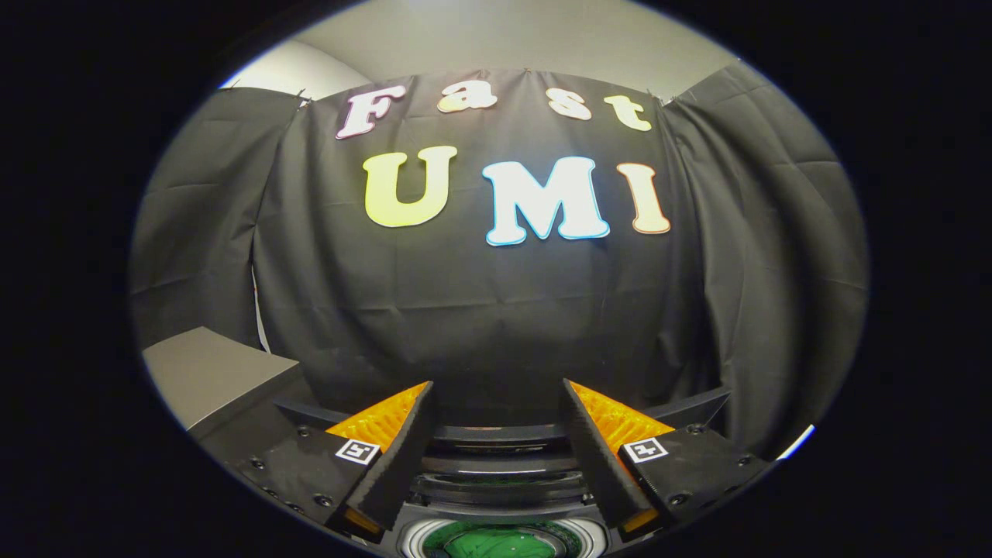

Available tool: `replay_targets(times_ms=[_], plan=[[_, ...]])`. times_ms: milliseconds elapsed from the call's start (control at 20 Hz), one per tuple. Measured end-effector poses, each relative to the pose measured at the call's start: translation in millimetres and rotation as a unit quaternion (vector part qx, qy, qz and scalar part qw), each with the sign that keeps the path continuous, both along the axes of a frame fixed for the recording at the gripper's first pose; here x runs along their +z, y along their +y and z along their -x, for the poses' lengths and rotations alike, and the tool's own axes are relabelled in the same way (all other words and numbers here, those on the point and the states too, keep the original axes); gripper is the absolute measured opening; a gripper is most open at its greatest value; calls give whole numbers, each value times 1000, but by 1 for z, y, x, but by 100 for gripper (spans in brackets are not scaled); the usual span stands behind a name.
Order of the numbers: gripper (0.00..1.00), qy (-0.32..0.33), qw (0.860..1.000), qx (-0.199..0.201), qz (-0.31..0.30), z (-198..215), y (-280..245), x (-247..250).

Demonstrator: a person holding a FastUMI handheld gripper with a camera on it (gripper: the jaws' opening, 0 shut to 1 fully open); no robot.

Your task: Put the clothes into the washing machine and then close the washing machine lid.

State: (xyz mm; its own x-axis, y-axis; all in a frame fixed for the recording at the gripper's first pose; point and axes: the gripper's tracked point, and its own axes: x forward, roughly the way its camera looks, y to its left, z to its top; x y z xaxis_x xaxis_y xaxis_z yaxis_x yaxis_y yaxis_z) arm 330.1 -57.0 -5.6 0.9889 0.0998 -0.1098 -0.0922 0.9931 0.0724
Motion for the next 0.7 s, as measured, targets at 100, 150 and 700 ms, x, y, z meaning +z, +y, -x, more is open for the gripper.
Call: replay_targets(times_ms=[100,150,700], plan=[[98,-3,1000,1,1,8,0,-1],[98,-3,1000,1,1,11,-1,-2],[98,-10,1000,6,3,44,-3,-10]])
